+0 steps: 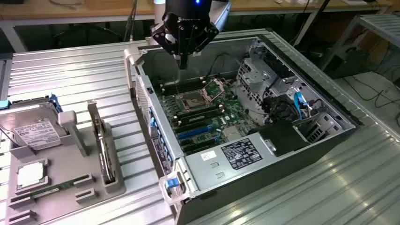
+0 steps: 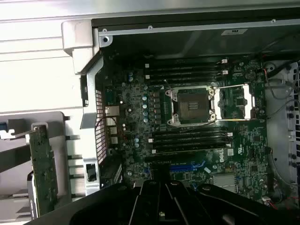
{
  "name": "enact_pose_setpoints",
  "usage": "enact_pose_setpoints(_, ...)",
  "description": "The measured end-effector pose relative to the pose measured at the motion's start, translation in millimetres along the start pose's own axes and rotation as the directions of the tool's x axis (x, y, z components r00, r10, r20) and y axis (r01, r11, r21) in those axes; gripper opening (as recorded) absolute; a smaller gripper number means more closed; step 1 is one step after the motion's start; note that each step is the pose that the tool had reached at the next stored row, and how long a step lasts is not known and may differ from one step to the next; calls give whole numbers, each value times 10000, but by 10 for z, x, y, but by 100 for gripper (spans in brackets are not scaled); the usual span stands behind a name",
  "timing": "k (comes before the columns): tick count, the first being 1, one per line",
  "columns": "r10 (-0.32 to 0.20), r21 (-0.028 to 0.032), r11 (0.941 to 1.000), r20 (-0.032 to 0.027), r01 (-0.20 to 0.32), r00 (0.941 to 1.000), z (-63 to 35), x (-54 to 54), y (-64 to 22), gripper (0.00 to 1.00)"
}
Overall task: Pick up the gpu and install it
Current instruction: 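Reach for the gpu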
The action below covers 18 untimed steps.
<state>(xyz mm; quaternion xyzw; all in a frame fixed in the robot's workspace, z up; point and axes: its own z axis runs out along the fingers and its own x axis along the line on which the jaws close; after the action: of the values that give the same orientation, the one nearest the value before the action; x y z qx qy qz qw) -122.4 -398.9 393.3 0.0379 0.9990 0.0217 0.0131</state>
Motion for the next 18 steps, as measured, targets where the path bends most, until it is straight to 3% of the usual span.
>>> enact_pose_setpoints(18,-2,0,10000,0,2,10000,-7,225,-17,11)
